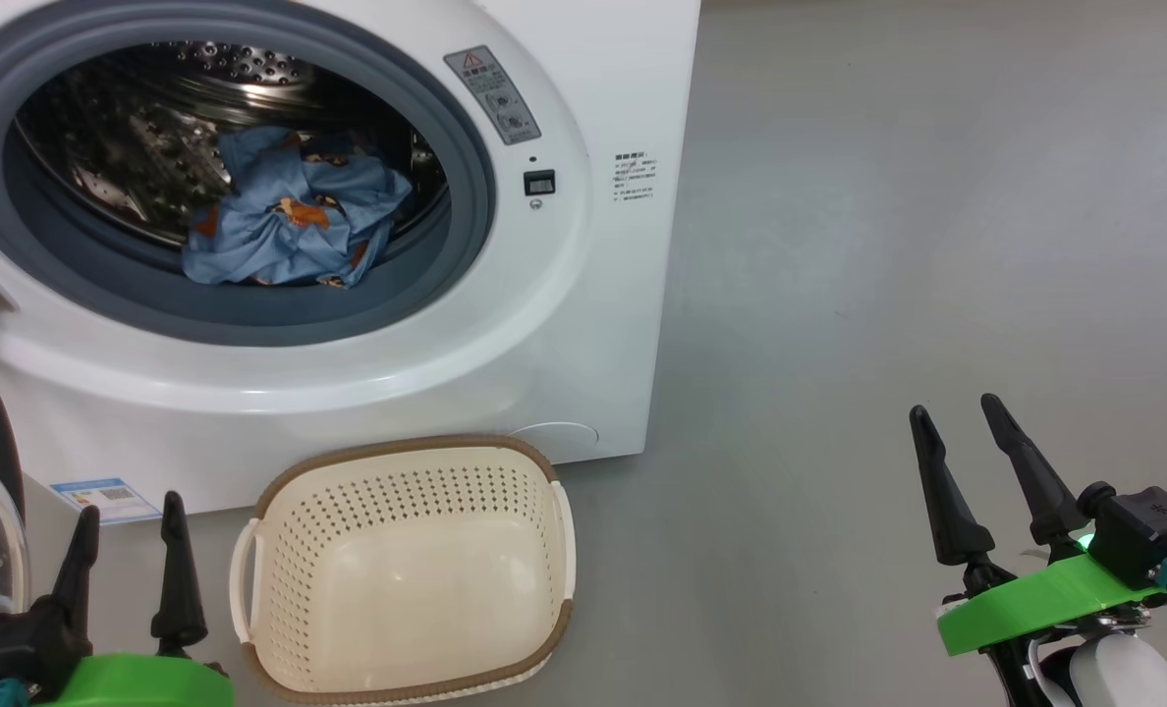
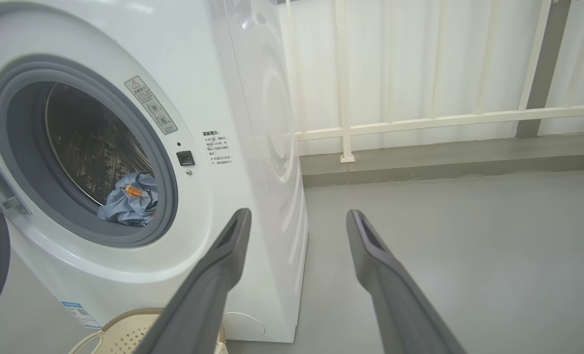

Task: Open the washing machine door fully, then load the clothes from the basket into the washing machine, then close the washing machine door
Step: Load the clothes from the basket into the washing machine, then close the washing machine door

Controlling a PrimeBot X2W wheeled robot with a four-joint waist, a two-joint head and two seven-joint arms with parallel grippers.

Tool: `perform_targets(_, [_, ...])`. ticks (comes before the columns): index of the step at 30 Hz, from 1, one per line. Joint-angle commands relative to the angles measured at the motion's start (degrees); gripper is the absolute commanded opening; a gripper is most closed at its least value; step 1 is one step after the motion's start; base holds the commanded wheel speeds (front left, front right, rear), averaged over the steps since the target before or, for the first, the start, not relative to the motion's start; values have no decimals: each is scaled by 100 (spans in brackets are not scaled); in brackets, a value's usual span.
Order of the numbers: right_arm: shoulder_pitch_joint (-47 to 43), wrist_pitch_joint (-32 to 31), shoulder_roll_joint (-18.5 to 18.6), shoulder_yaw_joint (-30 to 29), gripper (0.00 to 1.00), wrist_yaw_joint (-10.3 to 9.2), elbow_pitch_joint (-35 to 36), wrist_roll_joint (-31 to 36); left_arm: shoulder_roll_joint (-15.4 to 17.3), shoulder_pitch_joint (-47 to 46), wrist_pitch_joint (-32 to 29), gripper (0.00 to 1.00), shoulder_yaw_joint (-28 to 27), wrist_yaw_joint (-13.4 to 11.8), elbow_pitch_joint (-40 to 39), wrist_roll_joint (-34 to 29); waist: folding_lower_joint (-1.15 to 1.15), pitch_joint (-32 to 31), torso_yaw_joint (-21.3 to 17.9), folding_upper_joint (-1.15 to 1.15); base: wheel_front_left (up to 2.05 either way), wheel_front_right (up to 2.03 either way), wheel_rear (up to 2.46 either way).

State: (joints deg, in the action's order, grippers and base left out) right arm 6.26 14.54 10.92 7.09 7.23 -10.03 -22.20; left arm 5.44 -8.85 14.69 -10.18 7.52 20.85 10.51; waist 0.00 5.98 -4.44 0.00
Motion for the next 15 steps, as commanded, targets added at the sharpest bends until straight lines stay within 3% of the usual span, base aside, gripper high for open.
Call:
perform_targets(1, [-30,46,84,73,100,25,143,-36,80,-5,30,100,-196,-4,-160,-39,0,2,-2,0,0,0,0])
perform_targets(15, [-29,46,84,57,100,25,150,-33,75,-16,30,100,-168,-4,-158,-28,0,-2,0,0,0,0,0])
